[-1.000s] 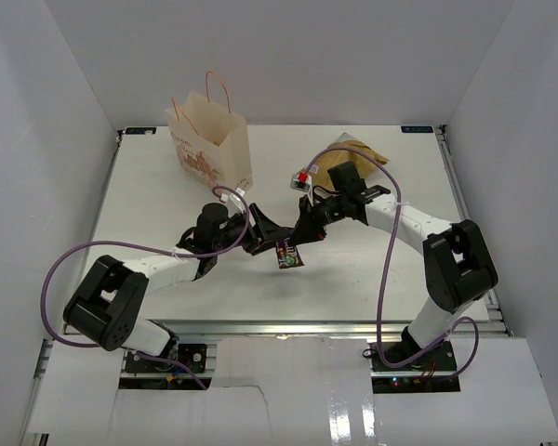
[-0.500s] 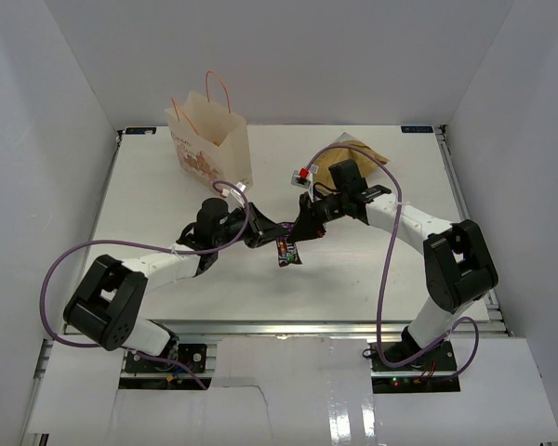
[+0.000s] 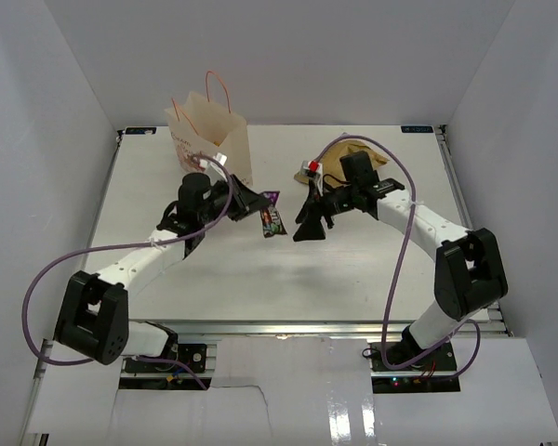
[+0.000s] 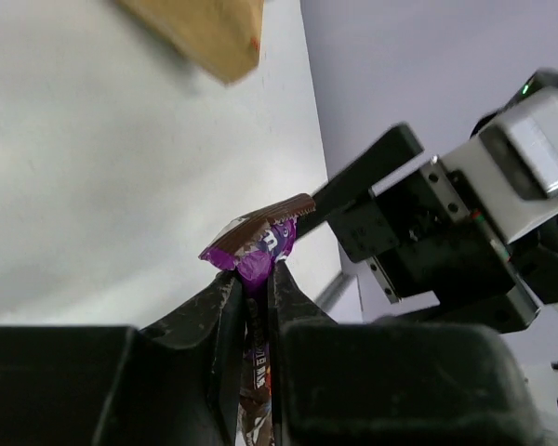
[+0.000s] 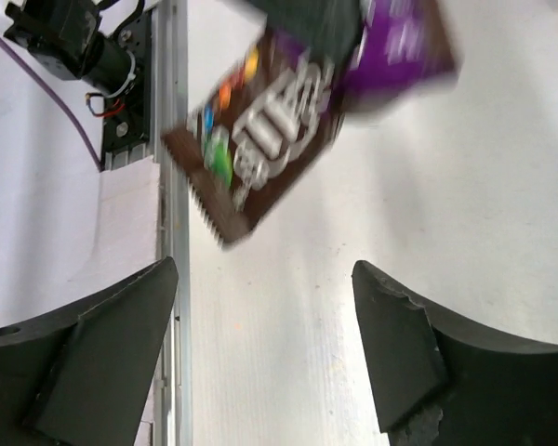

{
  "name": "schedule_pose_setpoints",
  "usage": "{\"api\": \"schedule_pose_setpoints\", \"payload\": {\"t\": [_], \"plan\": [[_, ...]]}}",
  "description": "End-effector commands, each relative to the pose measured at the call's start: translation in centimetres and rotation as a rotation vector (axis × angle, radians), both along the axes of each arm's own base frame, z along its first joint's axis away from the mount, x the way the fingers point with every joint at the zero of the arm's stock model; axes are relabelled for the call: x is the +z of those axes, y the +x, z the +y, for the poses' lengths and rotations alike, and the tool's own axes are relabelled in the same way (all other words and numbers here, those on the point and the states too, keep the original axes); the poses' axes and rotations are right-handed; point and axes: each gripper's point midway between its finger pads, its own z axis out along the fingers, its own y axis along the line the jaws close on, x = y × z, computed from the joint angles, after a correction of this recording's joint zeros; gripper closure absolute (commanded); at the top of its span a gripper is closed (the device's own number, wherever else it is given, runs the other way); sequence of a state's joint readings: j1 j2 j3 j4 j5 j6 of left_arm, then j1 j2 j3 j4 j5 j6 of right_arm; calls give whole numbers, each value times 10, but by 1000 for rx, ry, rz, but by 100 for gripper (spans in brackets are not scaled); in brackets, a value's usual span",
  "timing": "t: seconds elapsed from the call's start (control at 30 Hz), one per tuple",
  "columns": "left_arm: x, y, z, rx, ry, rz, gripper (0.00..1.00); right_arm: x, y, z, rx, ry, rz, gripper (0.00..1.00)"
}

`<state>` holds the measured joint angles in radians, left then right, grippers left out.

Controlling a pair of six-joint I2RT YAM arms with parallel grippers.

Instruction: Place the snacks into the paper bag

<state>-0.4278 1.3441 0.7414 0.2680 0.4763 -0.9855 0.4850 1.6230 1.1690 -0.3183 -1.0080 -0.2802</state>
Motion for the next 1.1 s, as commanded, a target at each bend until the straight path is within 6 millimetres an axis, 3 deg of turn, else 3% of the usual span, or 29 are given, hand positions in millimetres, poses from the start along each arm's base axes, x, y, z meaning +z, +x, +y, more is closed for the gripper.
{"api": "schedule_pose_setpoints", "payload": {"t": [0.0, 0.03, 0.1, 0.13, 0.17, 0.2, 0.23, 0.27, 0.3, 0.33, 0.37, 0.4, 0.47, 0.53, 0.57, 0.63, 0.7, 0.77, 0.93, 1.07], "plan": [[59, 33, 30, 96, 115, -191, 100, 49, 21, -17, -24, 55, -187, 18], [68, 45, 38, 135, 149, -217, 100, 52, 25, -22, -37, 56, -205, 17], [104, 63, 52, 178, 208, -300, 100, 59, 36, -34, -80, 54, -231, 17], [107, 74, 59, 215, 245, -302, 100, 60, 40, -38, -95, 50, -240, 17], [143, 86, 67, 251, 263, -390, 100, 61, 45, -46, -122, 44, -246, 17], [156, 94, 73, 281, 280, -414, 100, 61, 47, -49, -132, 44, -247, 17], [166, 102, 77, 309, 301, -434, 100, 60, 49, -52, -141, 42, -245, 17], [161, 119, 90, 366, 364, -415, 100, 60, 52, -57, -159, 38, -244, 17], [194, 127, 95, 410, 363, -469, 100, 57, 52, -59, -166, 33, -238, 17], [201, 134, 101, 446, 386, -476, 100, 56, 52, -61, -172, 32, -238, 17], [192, 149, 110, 490, 435, -442, 100, 56, 53, -64, -180, 30, -240, 17], [212, 156, 118, 540, 458, -485, 100, 54, 52, -66, -185, 27, -235, 17], [205, 175, 133, 621, 532, -460, 100, 53, 52, -69, -196, 21, -237, 17], [216, 185, 144, 673, 578, -488, 100, 53, 52, -70, -200, 20, -237, 17], [207, 196, 152, 709, 616, -469, 100, 52, 53, -72, -207, 17, -237, 17], [218, 205, 159, 742, 638, -494, 100, 50, 53, -74, -215, 13, -235, 17], [209, 219, 163, 758, 671, -483, 100, 51, 55, -77, -227, 8, -239, 17], [216, 224, 167, 776, 693, -501, 100, 50, 58, -80, -243, -1, -244, 17], [196, 237, 181, 796, 765, -467, 100, 48, 66, -90, -285, -20, -246, 17], [180, 237, 180, 766, 776, -443, 86, 46, 76, -98, -333, -52, -257, 17]]}}
